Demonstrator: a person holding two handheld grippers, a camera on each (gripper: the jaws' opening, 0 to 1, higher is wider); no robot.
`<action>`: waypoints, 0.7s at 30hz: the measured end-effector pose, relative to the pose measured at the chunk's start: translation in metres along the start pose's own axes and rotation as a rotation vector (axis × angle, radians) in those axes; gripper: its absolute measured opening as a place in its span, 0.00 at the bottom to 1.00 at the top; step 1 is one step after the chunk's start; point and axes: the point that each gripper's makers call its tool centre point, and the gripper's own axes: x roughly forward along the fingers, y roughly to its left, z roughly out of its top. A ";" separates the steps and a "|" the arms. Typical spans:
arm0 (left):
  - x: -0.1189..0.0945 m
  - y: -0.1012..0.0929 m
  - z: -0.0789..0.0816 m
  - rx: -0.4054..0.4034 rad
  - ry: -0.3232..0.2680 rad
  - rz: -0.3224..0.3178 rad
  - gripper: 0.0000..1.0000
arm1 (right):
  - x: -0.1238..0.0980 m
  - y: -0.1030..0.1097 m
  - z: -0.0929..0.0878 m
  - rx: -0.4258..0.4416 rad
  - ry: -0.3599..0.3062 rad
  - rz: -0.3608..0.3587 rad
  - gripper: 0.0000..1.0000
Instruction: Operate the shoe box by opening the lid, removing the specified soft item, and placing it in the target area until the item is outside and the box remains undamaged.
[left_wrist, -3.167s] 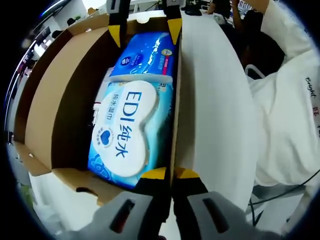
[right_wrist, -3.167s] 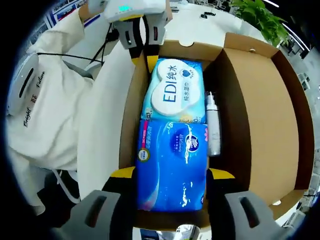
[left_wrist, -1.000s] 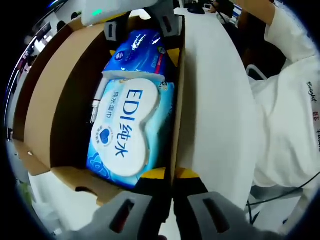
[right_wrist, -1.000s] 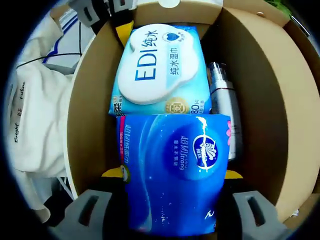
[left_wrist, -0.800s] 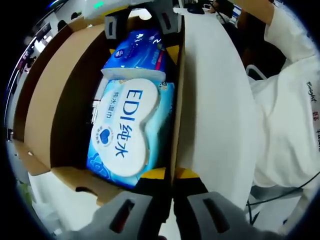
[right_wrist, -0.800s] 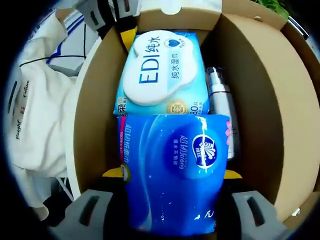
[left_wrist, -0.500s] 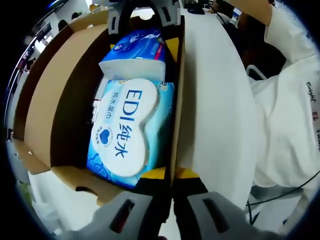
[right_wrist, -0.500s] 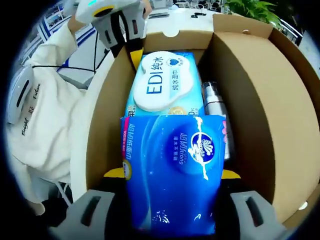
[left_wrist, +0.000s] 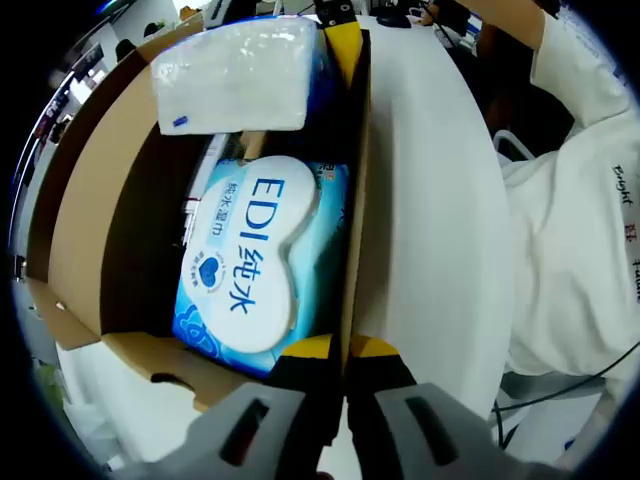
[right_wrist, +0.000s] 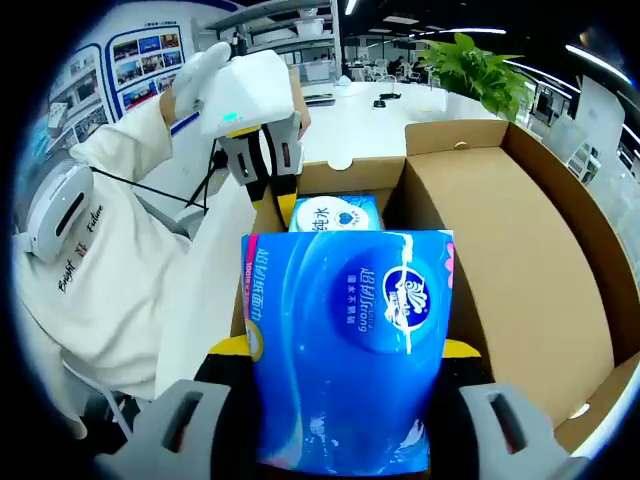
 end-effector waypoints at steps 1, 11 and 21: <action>0.000 -0.001 0.000 0.000 0.000 0.000 0.02 | 0.000 -0.001 0.001 0.000 0.014 -0.003 0.66; 0.002 -0.013 -0.002 0.002 -0.002 0.003 0.02 | 0.005 -0.014 0.007 -0.084 0.154 -0.047 0.66; 0.004 -0.034 -0.002 0.005 -0.003 0.006 0.02 | -0.013 -0.018 0.001 -0.117 0.244 -0.080 0.66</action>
